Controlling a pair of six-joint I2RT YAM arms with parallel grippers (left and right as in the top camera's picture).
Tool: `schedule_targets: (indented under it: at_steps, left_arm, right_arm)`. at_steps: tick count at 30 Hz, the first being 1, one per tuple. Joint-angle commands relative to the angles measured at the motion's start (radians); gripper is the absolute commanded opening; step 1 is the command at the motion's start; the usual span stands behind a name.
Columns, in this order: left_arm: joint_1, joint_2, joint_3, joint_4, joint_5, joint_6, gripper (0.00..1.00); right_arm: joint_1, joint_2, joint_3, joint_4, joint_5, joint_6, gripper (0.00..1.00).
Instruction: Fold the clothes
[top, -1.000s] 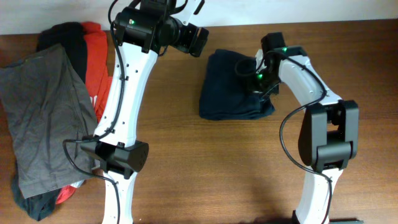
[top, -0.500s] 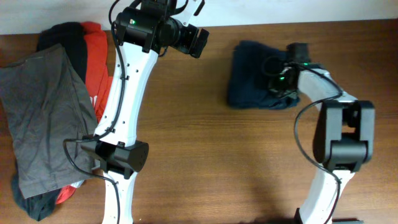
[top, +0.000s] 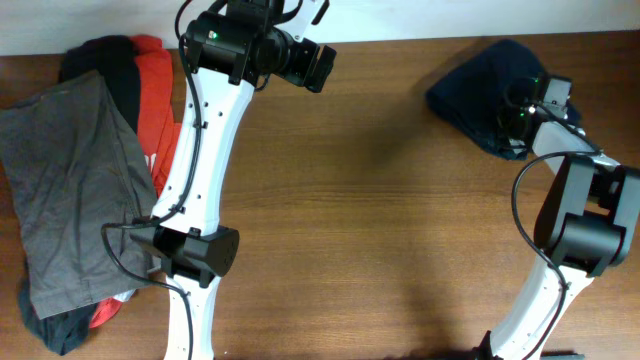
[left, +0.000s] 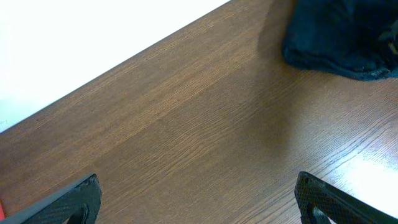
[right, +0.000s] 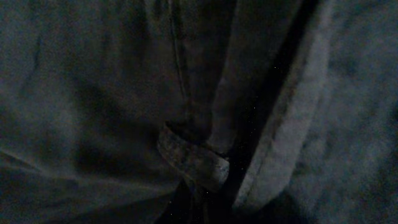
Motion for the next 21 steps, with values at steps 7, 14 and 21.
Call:
schedule_targets:
  at_steps: [7,14,21]
  left_arm:
    - [-0.001,-0.008,-0.008,0.010,-0.008,0.016,0.99]
    - [-0.001,-0.008,-0.008,0.014,-0.008,0.016,0.99]
    - [-0.001,-0.008,-0.008,0.018,-0.008,0.016,0.99]
  right_arm:
    - [-0.021,0.137,-0.013,0.092,0.129,0.544,0.04]
    - [-0.019,0.146,-0.013,0.199,0.160,0.746,0.04]
    - [-0.021,0.144,-0.012,0.236,0.145,0.574,0.25]
